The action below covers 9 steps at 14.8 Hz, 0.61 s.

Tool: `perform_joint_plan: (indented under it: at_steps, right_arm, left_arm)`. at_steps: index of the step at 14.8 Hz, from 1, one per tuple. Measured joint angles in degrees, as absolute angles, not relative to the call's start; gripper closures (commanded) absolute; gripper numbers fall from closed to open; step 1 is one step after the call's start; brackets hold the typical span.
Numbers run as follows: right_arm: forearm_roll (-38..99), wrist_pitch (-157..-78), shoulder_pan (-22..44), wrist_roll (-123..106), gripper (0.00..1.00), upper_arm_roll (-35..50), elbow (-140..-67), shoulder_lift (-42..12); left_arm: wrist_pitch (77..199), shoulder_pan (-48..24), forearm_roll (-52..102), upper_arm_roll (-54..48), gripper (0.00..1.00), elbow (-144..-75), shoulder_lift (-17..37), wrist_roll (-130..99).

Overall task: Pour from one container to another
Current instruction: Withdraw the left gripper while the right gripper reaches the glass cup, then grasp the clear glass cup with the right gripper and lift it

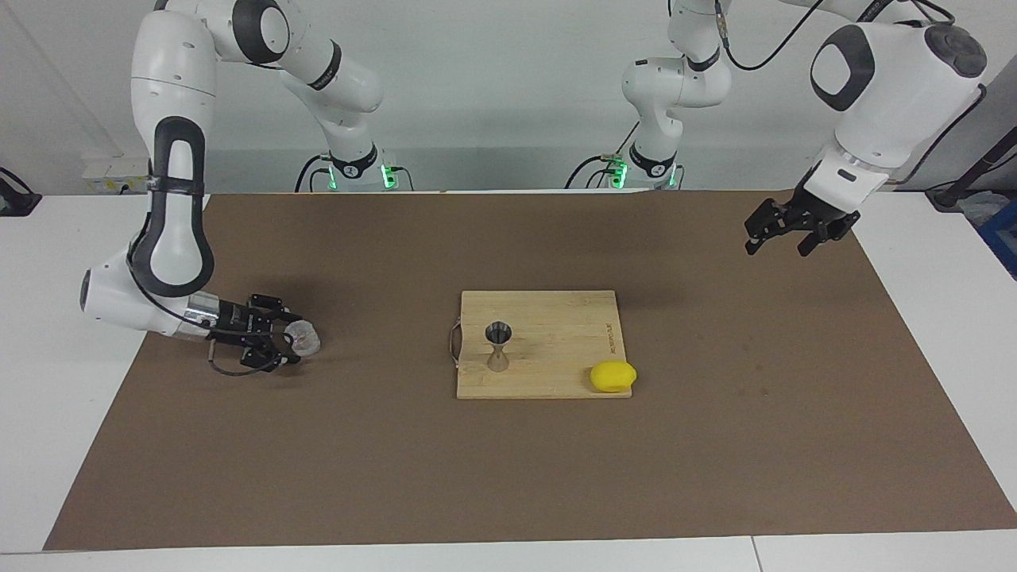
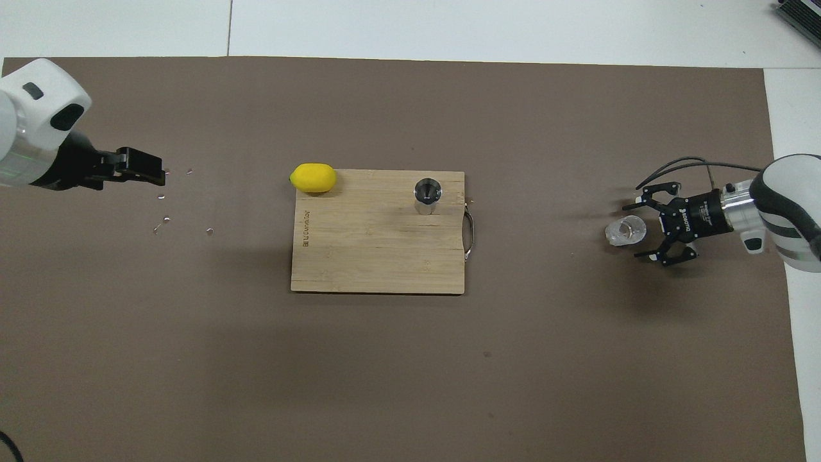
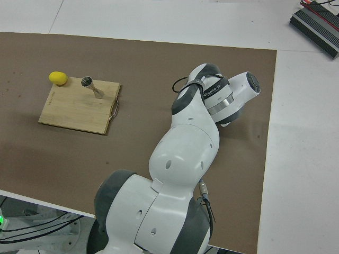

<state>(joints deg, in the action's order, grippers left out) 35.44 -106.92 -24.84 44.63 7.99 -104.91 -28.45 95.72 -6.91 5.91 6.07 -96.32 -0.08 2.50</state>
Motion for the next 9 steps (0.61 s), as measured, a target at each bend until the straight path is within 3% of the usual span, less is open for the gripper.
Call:
perform_joint_plan:
  at_steps: [3,7,8,9]
  right_arm:
    - [37.48,-106.92,-24.84,44.63,0.00,7.99,-105.05,-28.37]
    - [38.38,-106.92,-24.85,44.63,0.10,7.99,-105.38,-28.35]
    - [38.90,-106.92,-24.85,44.63,0.15,7.99,-105.54,-28.33]
    - [39.45,-106.92,-24.85,44.63,0.27,7.99,-105.68,-28.32]
  left_arm:
    - [91.84,-0.41,3.59,-0.72,0.00,-94.80,-1.51,2.68]
    - [88.92,2.71,1.66,-6.12,0.00,-92.92,-1.51,2.66]
    - [88.89,2.71,1.65,-6.28,0.00,-93.09,-1.51,2.66]
    - [88.89,2.71,1.63,-6.36,0.00,-93.40,-1.54,2.50]
